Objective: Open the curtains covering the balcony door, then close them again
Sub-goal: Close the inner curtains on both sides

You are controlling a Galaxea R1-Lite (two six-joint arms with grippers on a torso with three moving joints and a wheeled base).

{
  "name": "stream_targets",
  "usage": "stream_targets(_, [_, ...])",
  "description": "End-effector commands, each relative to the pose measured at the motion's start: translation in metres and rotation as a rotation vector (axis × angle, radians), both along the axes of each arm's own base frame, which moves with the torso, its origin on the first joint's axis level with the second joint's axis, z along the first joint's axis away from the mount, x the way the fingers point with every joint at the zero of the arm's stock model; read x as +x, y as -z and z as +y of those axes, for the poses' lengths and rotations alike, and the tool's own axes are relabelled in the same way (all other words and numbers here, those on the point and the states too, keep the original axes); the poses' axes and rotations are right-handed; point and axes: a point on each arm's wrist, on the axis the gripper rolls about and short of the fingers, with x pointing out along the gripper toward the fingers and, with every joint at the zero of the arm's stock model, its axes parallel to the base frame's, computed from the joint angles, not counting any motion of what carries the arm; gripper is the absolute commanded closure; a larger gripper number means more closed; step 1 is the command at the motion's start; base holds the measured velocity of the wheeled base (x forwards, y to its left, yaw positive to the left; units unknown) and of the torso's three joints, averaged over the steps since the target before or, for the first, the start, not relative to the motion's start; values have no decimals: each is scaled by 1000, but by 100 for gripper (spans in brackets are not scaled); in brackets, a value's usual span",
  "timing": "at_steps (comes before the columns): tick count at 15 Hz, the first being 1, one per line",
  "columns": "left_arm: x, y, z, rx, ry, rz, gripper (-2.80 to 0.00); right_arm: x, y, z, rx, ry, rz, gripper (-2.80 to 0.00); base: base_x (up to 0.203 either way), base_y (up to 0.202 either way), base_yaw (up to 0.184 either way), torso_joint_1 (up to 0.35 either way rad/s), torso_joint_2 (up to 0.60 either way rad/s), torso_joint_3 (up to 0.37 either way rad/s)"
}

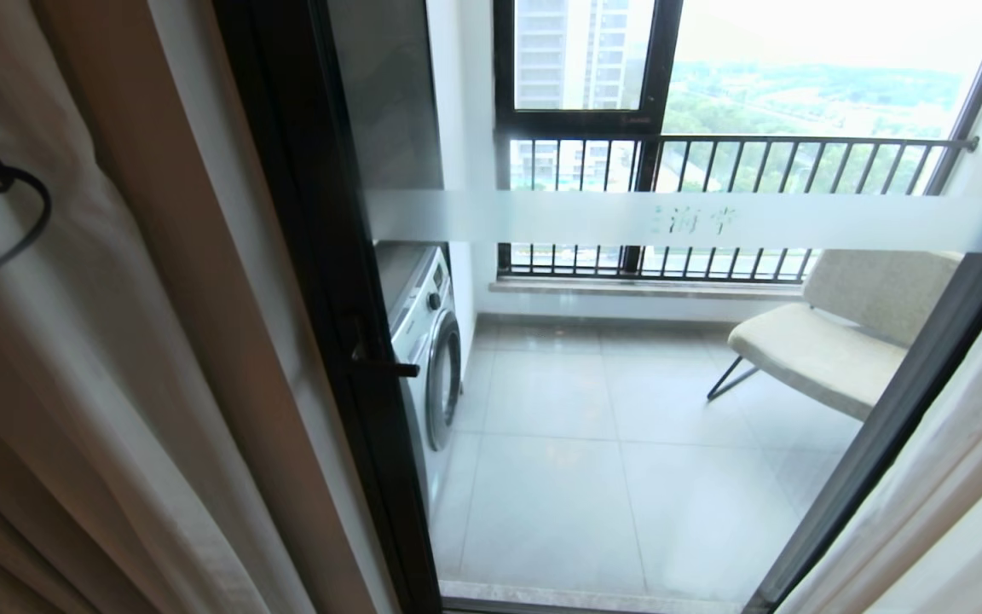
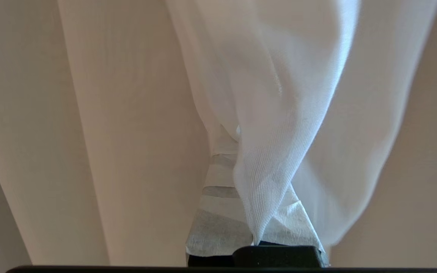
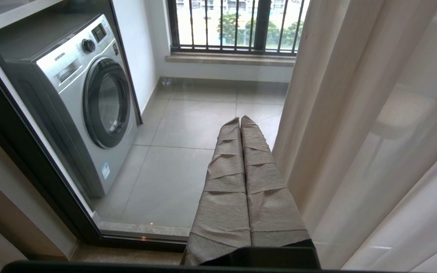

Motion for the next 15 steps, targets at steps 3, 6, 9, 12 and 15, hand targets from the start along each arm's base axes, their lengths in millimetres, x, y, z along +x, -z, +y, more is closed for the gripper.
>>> stream_targets(3, [-20, -24, -29, 23, 74, -79, 0, 0, 0, 0, 0, 0, 1, 0, 0, 0, 0, 0, 0, 0])
stream_targets(6, [-31, -29, -46, 26, 128, -102, 0, 0, 0, 0, 0, 0, 1, 0, 0, 0, 0, 0, 0, 0])
stream_targets(9, [-54, -26, -70, 22, 211, -105, 0, 0, 0, 0, 0, 0, 1, 0, 0, 0, 0, 0, 0, 0])
stream_targets(12, [-71, -23, -96, 18, 321, -109, 0, 0, 0, 0, 0, 0, 1, 0, 0, 0, 0, 0, 0, 0])
stream_targets(15, [-79, -19, -118, 13, 430, -103, 0, 0, 0, 0, 0, 0, 1, 0, 0, 0, 0, 0, 0, 0])
